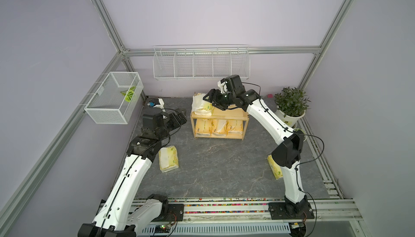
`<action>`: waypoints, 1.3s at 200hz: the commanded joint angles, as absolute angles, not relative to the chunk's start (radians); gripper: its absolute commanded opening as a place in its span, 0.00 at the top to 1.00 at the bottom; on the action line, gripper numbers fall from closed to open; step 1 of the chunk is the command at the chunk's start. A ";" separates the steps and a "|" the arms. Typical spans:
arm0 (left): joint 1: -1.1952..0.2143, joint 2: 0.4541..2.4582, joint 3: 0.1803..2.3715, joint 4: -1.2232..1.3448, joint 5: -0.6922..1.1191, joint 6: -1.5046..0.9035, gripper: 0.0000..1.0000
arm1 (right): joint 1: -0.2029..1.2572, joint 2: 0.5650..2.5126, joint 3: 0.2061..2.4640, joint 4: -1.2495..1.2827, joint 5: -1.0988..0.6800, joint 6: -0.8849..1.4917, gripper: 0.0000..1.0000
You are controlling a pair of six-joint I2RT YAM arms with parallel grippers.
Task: Place the tissue boxes on the shelf by color
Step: Place a box of tissues on the shelf, then pick up the box of tissues from the center of the board.
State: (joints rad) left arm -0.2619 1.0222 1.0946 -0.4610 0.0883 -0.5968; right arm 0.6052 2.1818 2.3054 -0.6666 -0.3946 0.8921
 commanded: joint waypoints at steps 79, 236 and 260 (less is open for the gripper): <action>-0.256 0.992 1.082 -0.474 0.072 -0.594 0.00 | 0.629 2.111 2.306 -0.709 -0.381 0.784 0.24; -0.241 0.761 0.798 -0.786 -0.203 -0.826 0.00 | 0.874 1.472 1.348 -0.531 -0.341 0.556 0.23; -0.227 0.755 0.740 -0.796 -0.223 -0.869 0.00 | 0.948 1.516 1.267 -0.467 -0.330 0.578 0.24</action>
State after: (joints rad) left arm -0.2440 0.7685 0.7803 -0.7586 -0.1864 -0.8108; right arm 0.8875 1.4937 1.3262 -0.5758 -0.3565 0.5755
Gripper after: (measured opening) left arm 0.997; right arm 0.765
